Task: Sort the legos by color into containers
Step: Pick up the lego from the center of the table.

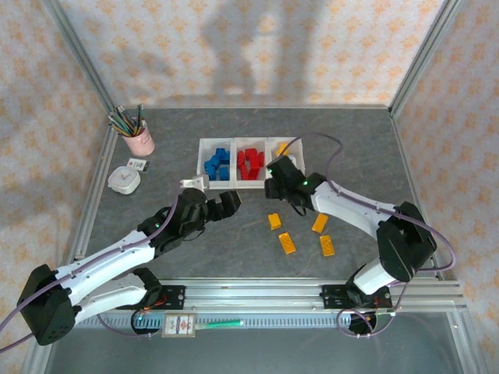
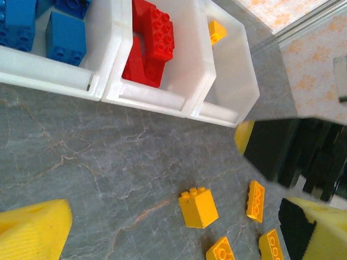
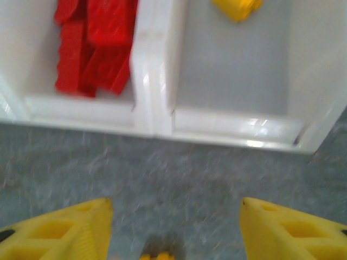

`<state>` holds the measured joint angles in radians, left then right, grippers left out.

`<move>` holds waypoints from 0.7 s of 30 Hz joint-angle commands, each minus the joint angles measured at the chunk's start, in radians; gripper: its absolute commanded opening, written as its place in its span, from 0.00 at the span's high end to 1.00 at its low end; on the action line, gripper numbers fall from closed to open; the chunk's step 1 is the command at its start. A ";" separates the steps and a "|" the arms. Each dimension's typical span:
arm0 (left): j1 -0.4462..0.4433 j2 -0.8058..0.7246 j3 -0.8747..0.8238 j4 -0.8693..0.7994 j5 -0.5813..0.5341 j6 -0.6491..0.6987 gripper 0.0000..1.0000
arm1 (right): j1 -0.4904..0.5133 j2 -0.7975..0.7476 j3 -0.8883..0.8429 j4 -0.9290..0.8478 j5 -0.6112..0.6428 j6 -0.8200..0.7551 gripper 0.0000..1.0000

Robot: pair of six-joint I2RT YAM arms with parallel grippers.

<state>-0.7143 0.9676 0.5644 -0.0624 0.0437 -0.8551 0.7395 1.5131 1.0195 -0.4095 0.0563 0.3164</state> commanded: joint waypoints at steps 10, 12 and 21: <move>-0.011 -0.072 -0.039 -0.045 -0.090 -0.041 0.01 | 0.138 0.035 -0.134 0.000 0.029 0.042 0.30; -0.011 -0.070 -0.038 -0.049 -0.090 -0.041 0.01 | 0.142 0.049 -0.138 0.021 0.016 0.042 0.31; -0.011 -0.078 -0.026 -0.083 -0.115 -0.026 0.01 | 0.143 0.118 -0.128 0.038 0.028 0.044 0.47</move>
<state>-0.7204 0.9062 0.5457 -0.1173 -0.0368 -0.8860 0.8745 1.6176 0.8940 -0.3843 0.0555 0.3492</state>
